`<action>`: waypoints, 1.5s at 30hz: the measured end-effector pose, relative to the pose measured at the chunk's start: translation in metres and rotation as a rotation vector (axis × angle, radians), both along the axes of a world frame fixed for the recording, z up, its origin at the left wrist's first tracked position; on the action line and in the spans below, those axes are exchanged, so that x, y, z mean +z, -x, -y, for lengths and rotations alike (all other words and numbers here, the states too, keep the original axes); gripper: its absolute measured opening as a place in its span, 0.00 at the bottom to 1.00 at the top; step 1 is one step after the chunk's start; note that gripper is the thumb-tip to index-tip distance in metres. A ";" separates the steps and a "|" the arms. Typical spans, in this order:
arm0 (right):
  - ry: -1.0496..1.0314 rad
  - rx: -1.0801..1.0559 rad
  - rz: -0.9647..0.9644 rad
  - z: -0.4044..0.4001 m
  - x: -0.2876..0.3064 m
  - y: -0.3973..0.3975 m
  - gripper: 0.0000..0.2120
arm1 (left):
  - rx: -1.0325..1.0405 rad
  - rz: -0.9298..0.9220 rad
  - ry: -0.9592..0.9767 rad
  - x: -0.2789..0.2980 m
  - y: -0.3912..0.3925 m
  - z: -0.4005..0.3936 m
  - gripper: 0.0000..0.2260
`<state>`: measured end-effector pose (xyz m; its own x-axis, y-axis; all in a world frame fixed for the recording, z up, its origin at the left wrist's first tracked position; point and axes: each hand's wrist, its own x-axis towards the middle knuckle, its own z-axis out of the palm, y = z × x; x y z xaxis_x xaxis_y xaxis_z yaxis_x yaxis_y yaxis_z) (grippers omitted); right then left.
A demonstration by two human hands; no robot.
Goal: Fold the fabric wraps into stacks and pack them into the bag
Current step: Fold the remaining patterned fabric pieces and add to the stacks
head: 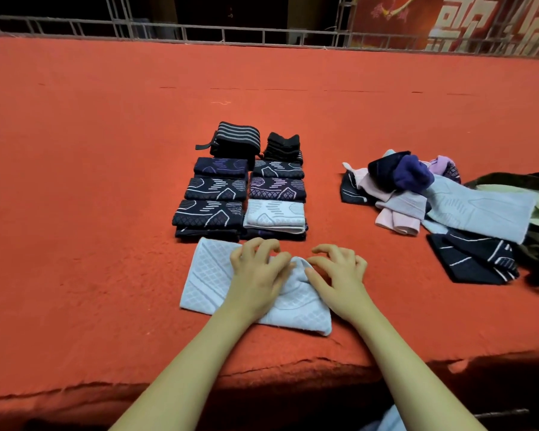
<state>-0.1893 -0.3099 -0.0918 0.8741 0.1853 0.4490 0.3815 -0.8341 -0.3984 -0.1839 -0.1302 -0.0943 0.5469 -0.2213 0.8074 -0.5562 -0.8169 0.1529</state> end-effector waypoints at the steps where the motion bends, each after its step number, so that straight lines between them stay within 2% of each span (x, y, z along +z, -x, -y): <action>1: -0.040 0.002 0.016 -0.001 0.001 0.000 0.23 | -0.003 0.021 0.004 -0.001 0.002 -0.001 0.04; 4: -0.148 0.019 0.049 -0.004 0.010 -0.007 0.18 | 0.020 0.052 -0.010 0.001 0.002 -0.002 0.06; 9: -0.184 0.110 0.018 -0.017 0.027 -0.020 0.12 | 0.068 0.014 0.026 0.000 0.001 -0.001 0.10; 12: -0.348 0.046 -0.041 -0.021 0.031 -0.019 0.08 | 0.101 -0.033 0.076 0.000 0.000 -0.001 0.06; 17: -0.435 -0.210 0.178 -0.020 0.031 -0.011 0.12 | 0.143 -0.033 0.122 0.003 -0.002 -0.002 0.05; 21: -0.597 -0.230 0.266 -0.032 0.033 0.002 0.11 | 0.172 -0.043 0.206 0.006 0.001 -0.003 0.05; 23: -0.571 -0.196 0.324 -0.036 0.037 0.003 0.09 | 0.220 -0.100 0.237 0.007 0.001 -0.003 0.06; 26: -0.417 -0.197 0.341 -0.038 0.039 -0.002 0.08 | 0.227 -0.236 0.209 0.008 0.000 -0.003 0.10; 31: -0.383 -0.078 0.144 -0.027 0.028 -0.008 0.03 | 0.065 -0.423 -0.069 0.009 0.000 -0.004 0.19; 33: -0.391 0.000 0.128 -0.026 0.028 -0.005 0.06 | 0.120 -0.542 -0.134 0.007 -0.002 -0.006 0.25; 34: -0.398 0.029 0.138 -0.028 0.030 -0.003 0.06 | 0.139 -0.584 -0.141 0.006 -0.004 -0.008 0.24; 36: -0.391 0.067 0.190 -0.031 0.031 -0.001 0.06 | 0.111 -0.563 -0.059 0.007 -0.004 -0.011 0.18; 39: -0.313 0.064 0.301 -0.034 0.033 -0.004 0.02 | 0.093 -0.411 0.082 0.013 -0.007 -0.014 0.15; 41: -0.303 0.051 0.303 -0.031 0.032 -0.008 0.07 | 0.129 -0.315 0.105 0.016 -0.009 -0.018 0.12; 43: -0.297 0.021 0.219 -0.027 0.034 -0.012 0.15 | 0.170 -0.305 0.131 0.023 -0.011 -0.019 0.12; 45: -0.213 -0.004 0.245 -0.023 0.034 -0.016 0.13 | 0.189 -0.306 0.081 0.028 -0.014 -0.019 0.13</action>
<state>-0.1735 -0.2872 -0.0578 0.7361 0.0609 0.6741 0.4840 -0.7435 -0.4614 -0.1704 -0.1111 -0.0661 0.7906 -0.0357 0.6113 -0.3156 -0.8793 0.3568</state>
